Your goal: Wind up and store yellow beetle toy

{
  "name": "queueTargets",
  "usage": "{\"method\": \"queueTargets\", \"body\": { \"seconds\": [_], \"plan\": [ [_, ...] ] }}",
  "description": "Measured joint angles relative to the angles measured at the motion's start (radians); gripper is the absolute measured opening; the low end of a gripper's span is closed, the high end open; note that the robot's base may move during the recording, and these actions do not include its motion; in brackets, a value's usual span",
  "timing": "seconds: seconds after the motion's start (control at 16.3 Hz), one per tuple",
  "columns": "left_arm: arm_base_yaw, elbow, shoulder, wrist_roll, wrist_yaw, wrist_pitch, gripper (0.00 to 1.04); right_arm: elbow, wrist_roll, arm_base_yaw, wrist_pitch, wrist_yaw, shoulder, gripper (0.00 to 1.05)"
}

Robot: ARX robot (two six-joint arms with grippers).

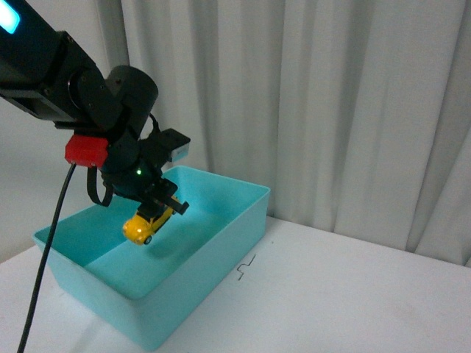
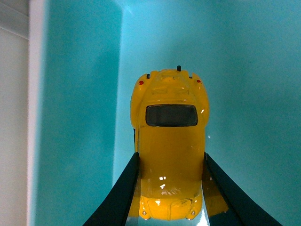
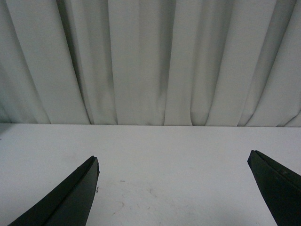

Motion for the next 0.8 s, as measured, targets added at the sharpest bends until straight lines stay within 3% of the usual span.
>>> {"method": "queueTargets", "body": {
  "seconds": [0.37,0.74,0.8],
  "plan": [
    [-0.027,0.022,0.085,-0.066,0.012,-0.018,0.32,0.000,0.000,0.000,0.000,0.000,0.000,0.98],
    [-0.022,-0.021,-0.036,-0.116,0.119,-0.005,0.98,0.000,0.000,0.000,0.000,0.000,0.000,0.98],
    [-0.015,-0.098,-0.225,-0.131,0.188,0.041,0.98,0.000,0.000,0.000,0.000,0.000,0.000,0.98]
  ]
}}
